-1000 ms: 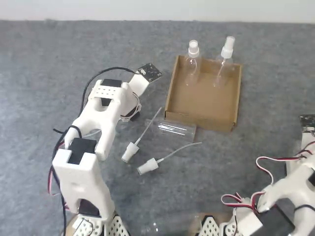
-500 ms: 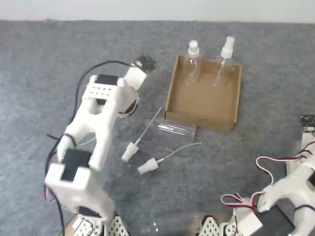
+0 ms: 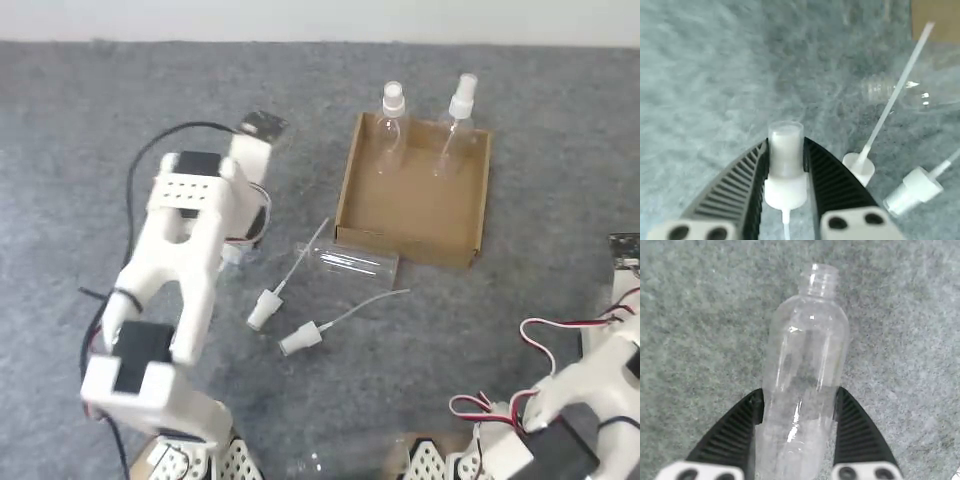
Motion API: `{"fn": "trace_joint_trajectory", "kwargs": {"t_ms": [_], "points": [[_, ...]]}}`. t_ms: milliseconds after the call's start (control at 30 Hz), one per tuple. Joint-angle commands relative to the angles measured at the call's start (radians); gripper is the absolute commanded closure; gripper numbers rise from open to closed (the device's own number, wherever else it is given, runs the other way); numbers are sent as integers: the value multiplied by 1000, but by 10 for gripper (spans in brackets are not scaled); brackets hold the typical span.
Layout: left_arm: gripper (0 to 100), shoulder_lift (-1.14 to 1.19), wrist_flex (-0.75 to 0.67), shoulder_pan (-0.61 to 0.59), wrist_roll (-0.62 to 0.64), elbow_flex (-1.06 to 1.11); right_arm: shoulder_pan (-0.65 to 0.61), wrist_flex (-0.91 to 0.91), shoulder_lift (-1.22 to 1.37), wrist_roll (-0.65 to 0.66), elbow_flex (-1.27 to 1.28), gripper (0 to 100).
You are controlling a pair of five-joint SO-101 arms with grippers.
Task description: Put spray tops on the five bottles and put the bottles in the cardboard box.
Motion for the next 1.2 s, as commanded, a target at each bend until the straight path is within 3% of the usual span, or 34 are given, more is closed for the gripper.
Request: {"fn": "trace_joint_trajectory", "kwargs": {"t_ms": [0, 200, 600, 833, 933, 1167], "points": [[987, 98, -104, 0, 21, -2, 18, -13, 1, 12, -5, 960], [987, 187, -227, -8, 15, -4, 19, -13, 1, 12, -5, 960], [880, 198, -232, -5, 18, 1, 19, -13, 1, 12, -5, 960], [885, 239, -232, 0, 17, 1, 19, -13, 1, 12, -5, 960], [944, 224, -229, -3, 20, -5, 13, -15, 1, 12, -5, 961], [987, -12, -169, -8, 74, 7, 19, -15, -8, 14, -5, 962]]}}
